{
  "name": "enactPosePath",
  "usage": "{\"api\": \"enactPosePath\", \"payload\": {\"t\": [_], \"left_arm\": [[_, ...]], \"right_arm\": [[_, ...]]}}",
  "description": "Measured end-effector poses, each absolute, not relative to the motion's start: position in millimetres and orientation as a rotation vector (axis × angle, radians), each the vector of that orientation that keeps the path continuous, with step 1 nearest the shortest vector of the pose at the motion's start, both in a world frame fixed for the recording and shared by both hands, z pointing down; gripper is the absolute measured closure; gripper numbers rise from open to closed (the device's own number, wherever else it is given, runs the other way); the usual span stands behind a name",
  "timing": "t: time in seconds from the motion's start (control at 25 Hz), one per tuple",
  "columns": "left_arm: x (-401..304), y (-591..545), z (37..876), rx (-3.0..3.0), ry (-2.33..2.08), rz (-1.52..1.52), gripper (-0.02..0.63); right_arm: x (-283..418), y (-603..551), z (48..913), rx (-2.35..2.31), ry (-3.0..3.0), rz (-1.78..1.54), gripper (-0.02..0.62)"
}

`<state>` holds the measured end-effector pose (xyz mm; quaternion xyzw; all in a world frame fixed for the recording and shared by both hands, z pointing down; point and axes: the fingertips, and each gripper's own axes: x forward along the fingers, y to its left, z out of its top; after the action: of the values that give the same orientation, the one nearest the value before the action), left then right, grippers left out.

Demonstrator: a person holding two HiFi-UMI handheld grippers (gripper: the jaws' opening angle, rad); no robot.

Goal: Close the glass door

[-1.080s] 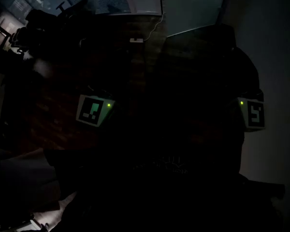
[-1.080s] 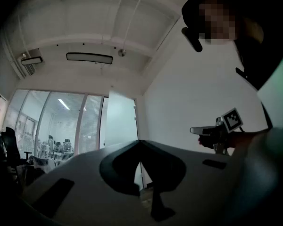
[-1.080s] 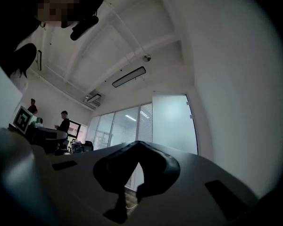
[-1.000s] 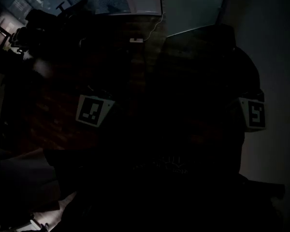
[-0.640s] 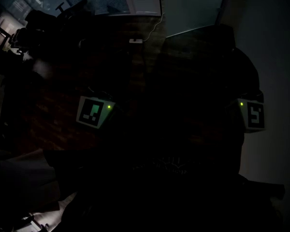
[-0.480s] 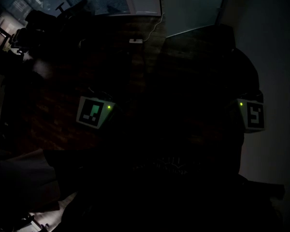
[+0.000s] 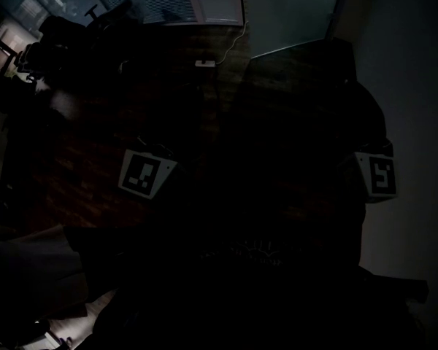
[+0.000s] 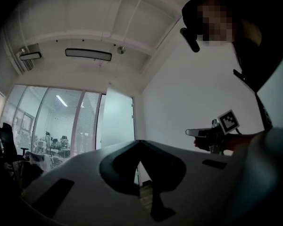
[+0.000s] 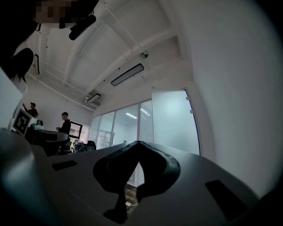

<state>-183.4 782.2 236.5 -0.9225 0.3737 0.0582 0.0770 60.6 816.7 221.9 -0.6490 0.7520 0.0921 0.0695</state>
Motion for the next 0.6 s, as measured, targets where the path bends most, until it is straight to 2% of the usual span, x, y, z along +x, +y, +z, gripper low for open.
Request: {"api": "enactPosePath", "payload": {"t": [0.6], "left_arm": [[-154,794,257,-2.759,1.190,0.092,0.604]], "right_arm": [[74,804,246,-1.834,2.373,0.214,0.594]]}}
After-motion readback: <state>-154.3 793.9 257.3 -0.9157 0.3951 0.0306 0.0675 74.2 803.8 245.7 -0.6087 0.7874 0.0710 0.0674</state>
